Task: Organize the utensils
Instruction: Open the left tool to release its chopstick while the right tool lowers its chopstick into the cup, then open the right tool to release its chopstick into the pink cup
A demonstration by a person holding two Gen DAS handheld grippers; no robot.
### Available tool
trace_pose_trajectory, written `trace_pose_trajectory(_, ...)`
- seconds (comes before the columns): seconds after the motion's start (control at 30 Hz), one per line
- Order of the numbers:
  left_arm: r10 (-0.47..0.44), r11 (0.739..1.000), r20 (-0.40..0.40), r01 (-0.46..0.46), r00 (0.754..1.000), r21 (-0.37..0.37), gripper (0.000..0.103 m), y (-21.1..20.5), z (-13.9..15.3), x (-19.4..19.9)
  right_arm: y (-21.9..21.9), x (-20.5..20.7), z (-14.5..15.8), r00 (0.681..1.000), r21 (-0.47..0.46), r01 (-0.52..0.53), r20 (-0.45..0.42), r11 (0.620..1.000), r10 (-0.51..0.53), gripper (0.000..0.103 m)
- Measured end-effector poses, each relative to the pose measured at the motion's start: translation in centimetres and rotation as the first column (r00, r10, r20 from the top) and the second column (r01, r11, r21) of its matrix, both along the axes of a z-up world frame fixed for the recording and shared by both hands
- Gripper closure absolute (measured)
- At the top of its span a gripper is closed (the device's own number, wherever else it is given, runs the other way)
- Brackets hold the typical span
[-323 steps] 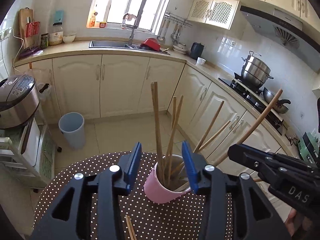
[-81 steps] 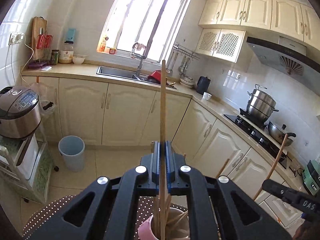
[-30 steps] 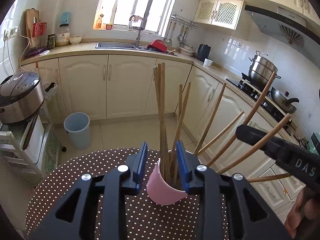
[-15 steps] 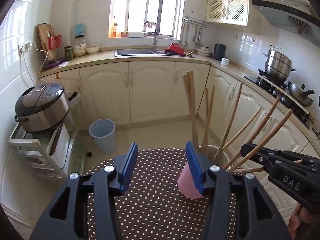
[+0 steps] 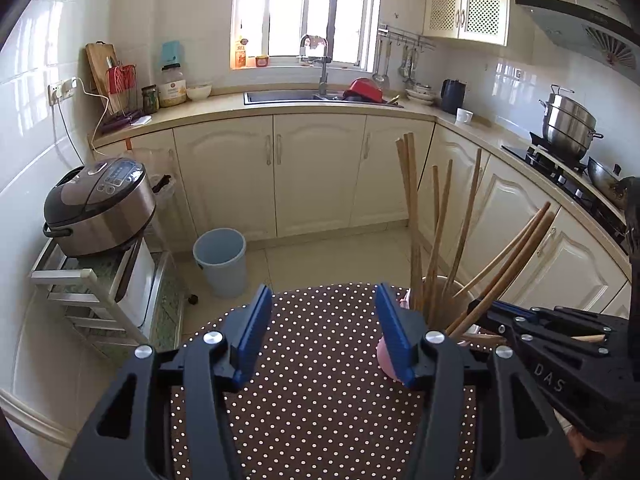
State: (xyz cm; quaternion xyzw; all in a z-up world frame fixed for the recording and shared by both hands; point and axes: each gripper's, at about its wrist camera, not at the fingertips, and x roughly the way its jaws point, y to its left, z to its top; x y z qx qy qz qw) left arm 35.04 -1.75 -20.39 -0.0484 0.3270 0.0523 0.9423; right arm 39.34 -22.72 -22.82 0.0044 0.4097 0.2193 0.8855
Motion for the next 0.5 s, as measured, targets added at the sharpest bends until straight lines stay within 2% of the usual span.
trace_pose_trajectory(0.5,-0.010,1.000,-0.023,0.010,1.000,-0.006,0.046,-0.6,0.9,-0.4,-1.3,-1.7,2.9,0.999,0.049,0.004,0.035,0.999,-0.006,0.097)
